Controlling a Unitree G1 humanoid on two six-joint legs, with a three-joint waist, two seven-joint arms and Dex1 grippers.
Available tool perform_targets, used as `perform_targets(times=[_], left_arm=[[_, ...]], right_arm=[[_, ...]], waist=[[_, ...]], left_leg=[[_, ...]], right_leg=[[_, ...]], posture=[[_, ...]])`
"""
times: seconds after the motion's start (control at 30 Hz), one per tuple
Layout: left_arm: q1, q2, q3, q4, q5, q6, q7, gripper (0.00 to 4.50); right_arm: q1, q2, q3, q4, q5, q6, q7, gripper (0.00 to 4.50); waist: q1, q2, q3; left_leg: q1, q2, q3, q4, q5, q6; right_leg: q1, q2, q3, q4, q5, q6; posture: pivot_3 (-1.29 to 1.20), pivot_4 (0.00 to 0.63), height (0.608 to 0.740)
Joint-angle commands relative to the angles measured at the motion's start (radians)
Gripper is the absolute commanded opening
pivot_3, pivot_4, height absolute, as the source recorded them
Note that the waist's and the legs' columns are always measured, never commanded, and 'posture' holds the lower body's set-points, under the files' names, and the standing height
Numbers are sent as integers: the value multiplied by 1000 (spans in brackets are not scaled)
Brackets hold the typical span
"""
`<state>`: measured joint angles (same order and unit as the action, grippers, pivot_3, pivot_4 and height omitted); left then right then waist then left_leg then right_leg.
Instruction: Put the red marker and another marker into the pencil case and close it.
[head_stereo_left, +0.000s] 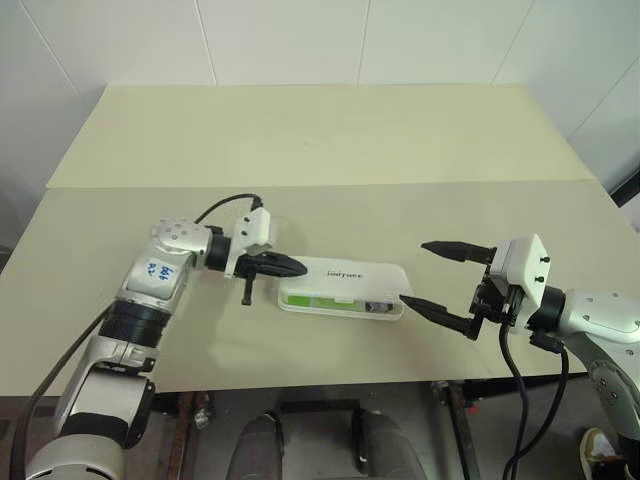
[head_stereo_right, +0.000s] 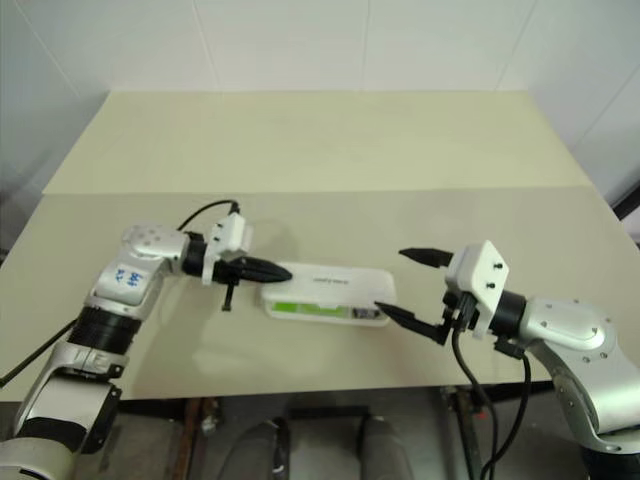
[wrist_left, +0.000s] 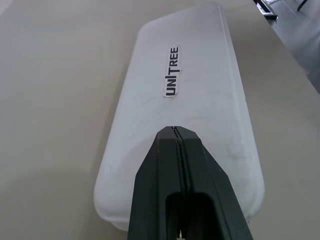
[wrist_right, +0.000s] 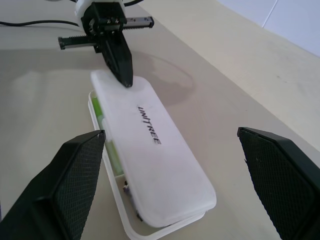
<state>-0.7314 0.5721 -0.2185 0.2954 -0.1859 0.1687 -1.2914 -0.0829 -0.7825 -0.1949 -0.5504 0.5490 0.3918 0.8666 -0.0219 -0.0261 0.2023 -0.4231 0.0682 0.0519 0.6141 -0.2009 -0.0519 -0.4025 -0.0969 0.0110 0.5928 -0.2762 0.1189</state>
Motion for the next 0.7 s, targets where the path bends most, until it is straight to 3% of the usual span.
perform_targets(times=[0.03,0.37,0.7], left_arm=[[-19,-8,-34,-12,34,3,-4,25],[-58,-54,-109,-66,90,119,11,25],[-4,11,-115,-142,97,189,9,25]], right_arm=[[-7,5,-11,-36,0,-19,-11,4500],[1,32,6,-50,-11,-22,-40,4500],[20,45,-5,-73,-17,-21,-70,4500]], waist=[[0,0,0],[2,0,0],[-4,0,0]], left_leg=[[0,0,0,0,0,0],[0,0,0,1,0,0],[0,0,0,1,0,0]], right_leg=[[0,0,0,0,0,0],[0,0,0,0,0,0],[0,0,0,0,0,-1]], posture=[[0,150,740],[0,150,740],[0,150,740]])
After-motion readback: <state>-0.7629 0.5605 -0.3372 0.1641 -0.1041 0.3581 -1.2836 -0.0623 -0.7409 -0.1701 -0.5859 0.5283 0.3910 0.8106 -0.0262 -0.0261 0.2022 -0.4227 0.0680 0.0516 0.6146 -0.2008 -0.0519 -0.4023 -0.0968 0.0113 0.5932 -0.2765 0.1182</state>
